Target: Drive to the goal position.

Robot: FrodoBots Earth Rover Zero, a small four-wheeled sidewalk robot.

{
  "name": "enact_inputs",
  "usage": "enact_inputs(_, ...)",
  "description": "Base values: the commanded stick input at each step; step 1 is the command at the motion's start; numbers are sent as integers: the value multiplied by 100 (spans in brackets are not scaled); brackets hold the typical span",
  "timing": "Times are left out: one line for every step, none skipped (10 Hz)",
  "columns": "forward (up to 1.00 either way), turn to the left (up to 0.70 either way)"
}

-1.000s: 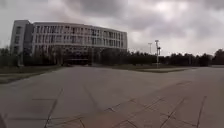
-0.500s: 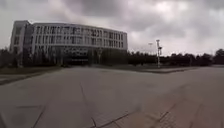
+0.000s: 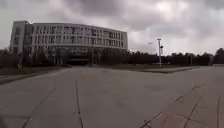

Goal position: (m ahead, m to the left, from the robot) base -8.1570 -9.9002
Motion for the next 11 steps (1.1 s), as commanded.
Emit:
enact_inputs(70,35)
enact_inputs(70,31)
enact_inputs(70,8)
enact_inputs(70,5)
enact_inputs(70,2)
enact_inputs(70,0)
enact_inputs(70,0)
enact_inputs(70,0)
enact_inputs(70,0)
enact_inputs(70,0)
enact_inputs(70,0)
